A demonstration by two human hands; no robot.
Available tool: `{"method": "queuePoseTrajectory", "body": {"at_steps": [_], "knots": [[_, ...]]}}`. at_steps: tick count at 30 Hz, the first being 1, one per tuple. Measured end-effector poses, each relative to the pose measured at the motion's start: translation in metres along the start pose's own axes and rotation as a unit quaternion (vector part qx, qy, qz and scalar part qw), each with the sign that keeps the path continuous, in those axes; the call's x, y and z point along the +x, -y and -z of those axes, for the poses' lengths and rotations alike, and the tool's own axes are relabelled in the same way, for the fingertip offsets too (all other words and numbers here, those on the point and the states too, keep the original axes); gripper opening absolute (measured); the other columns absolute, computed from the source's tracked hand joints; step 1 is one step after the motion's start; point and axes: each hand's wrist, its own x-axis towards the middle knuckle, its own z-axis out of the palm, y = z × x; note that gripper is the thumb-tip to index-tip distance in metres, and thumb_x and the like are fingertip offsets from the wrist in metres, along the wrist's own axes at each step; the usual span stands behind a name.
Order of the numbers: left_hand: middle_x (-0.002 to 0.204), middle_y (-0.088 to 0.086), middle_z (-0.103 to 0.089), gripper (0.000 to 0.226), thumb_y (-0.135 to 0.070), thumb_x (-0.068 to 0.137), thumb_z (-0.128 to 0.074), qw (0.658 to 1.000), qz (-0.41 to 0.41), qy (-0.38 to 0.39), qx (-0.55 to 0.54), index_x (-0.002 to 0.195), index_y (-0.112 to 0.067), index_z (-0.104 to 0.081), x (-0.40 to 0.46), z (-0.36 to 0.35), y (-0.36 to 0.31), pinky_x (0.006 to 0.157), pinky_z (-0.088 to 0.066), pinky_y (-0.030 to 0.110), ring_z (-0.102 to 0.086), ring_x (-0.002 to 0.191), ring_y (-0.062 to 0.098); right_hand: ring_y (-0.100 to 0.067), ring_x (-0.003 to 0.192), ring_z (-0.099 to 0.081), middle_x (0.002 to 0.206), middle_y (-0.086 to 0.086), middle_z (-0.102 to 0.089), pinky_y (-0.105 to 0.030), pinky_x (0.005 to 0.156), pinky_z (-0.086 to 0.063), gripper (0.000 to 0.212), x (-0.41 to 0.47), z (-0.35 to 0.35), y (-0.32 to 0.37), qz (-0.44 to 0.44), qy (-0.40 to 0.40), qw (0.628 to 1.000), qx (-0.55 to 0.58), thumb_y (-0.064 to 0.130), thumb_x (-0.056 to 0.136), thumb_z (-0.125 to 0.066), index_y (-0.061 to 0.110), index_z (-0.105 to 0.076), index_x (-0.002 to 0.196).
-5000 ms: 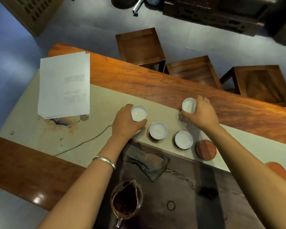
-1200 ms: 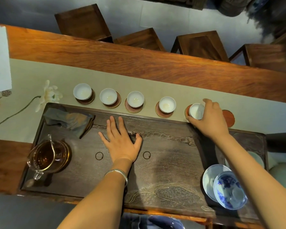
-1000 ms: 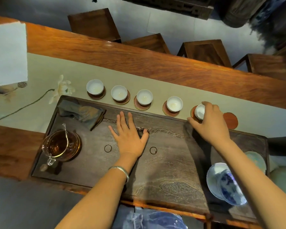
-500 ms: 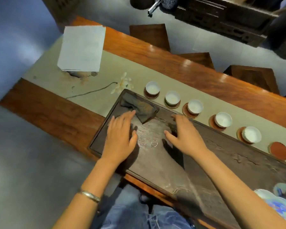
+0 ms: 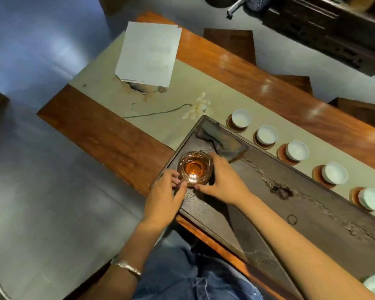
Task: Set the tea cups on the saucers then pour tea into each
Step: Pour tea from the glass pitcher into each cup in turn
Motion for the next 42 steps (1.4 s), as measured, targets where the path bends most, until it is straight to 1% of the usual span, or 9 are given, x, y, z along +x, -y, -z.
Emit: {"method": "queuePoseTrajectory", "body": {"at_steps": [4, 13, 17, 20, 24, 30, 35, 39, 42], "knots": [[0.085, -0.014, -0.060, 0.012, -0.053, 0.088, -0.041, 0.998, -0.015, 0.062, -0.024, 0.094, -0.042, -0.041, 0.004, -0.002, 0.001, 0.064, -0.045, 0.015, -0.059, 0.080, -0.004, -0.020, 0.132, -0.043, 0.141, -0.007, -0.047, -0.038, 0.108, -0.040, 0.104, 0.005, -0.010, -0.001, -0.015, -0.003, 1.000, 0.014, 0.042, 0.066, -0.086, 0.012, -0.029, 0.147], [0.090, -0.008, -0.060, 0.009, -0.036, 0.095, -0.054, 0.984, -0.015, 0.129, -0.119, 0.095, -0.040, -0.046, 0.009, -0.001, 0.004, 0.075, -0.051, 0.017, -0.060, 0.083, -0.001, -0.019, 0.133, -0.042, 0.143, -0.003, -0.045, -0.040, 0.109, -0.040, 0.111, 0.006, -0.025, -0.007, -0.027, -0.037, 0.999, 0.029, 0.060, 0.063, -0.081, 0.016, -0.027, 0.149], [0.088, -0.007, -0.062, 0.002, -0.032, 0.098, -0.050, 0.986, -0.028, 0.111, -0.123, 0.097, -0.031, -0.052, 0.009, 0.000, -0.006, 0.074, -0.051, 0.022, -0.061, 0.081, 0.002, -0.019, 0.129, -0.044, 0.138, -0.003, -0.049, -0.037, 0.107, -0.040, 0.105, 0.007, -0.023, -0.009, -0.029, -0.038, 0.997, 0.053, 0.056, 0.062, -0.084, 0.018, -0.033, 0.145], [0.089, -0.005, -0.064, 0.015, -0.029, 0.098, -0.047, 0.989, -0.043, 0.088, -0.114, 0.092, -0.024, -0.059, 0.009, -0.003, -0.018, 0.077, -0.051, 0.032, -0.062, 0.086, 0.012, -0.018, 0.124, -0.047, 0.132, -0.003, -0.053, -0.031, 0.102, -0.041, 0.099, 0.005, -0.016, -0.012, -0.026, -0.047, 0.996, 0.068, 0.054, 0.061, -0.086, 0.018, -0.039, 0.140], [0.083, -0.012, -0.062, 0.017, -0.030, 0.099, -0.045, 0.988, -0.056, 0.066, -0.128, 0.087, -0.030, -0.057, 0.009, -0.005, -0.039, 0.066, -0.044, 0.016, -0.058, 0.076, -0.001, -0.016, 0.123, -0.047, 0.132, -0.001, -0.053, -0.026, 0.099, -0.038, 0.100, -0.002, 0.002, -0.018, -0.012, -0.069, 0.994, 0.081, 0.054, 0.059, -0.086, 0.020, -0.040, 0.140], [0.080, -0.017, -0.060, 0.020, -0.044, 0.093, -0.040, 0.984, -0.076, 0.060, -0.153, 0.084, -0.036, -0.056, 0.023, -0.004, -0.075, 0.070, -0.045, 0.022, -0.057, 0.077, 0.002, -0.012, 0.122, -0.048, 0.131, 0.004, -0.055, -0.029, 0.102, -0.040, 0.098, -0.005, 0.039, -0.022, 0.013, -0.096, 0.991, 0.095, 0.063, 0.058, -0.082, 0.023, -0.043, 0.138], [0.078, -0.025, -0.060, 0.025, -0.033, 0.098, -0.042, 0.981, -0.106, 0.082, -0.144, 0.079, -0.043, -0.055, 0.048, 0.004, -0.101, 0.064, -0.042, 0.006, -0.055, 0.070, -0.007, 0.002, 0.110, -0.049, 0.115, 0.026, -0.054, -0.019, 0.091, -0.041, 0.081, 0.000, 0.064, -0.021, 0.019, -0.149, 0.981, 0.122, 0.062, 0.054, -0.082, 0.041, -0.045, 0.124], [0.076, -0.022, -0.059, 0.024, -0.026, 0.099, -0.045, 0.980, -0.119, 0.113, -0.115, 0.079, -0.036, -0.056, 0.075, 0.012, -0.108, 0.063, -0.040, 0.007, -0.055, 0.070, -0.004, 0.001, 0.106, -0.049, 0.107, 0.033, -0.047, -0.023, 0.089, -0.042, 0.073, 0.011, 0.071, -0.019, -0.006, -0.167, 0.977, 0.136, 0.064, 0.054, -0.079, 0.059, -0.035, 0.113], [0.080, -0.020, -0.062, 0.025, -0.028, 0.099, -0.046, 0.977, -0.126, 0.142, -0.097, 0.079, -0.039, -0.056, 0.095, 0.017, -0.114, 0.066, -0.041, 0.006, -0.057, 0.075, -0.002, 0.017, 0.102, -0.048, 0.104, 0.040, -0.047, -0.010, 0.086, -0.037, 0.070, 0.022, 0.072, -0.018, -0.024, -0.182, 0.970, 0.160, 0.063, 0.054, -0.079, 0.072, -0.034, 0.108]]}}
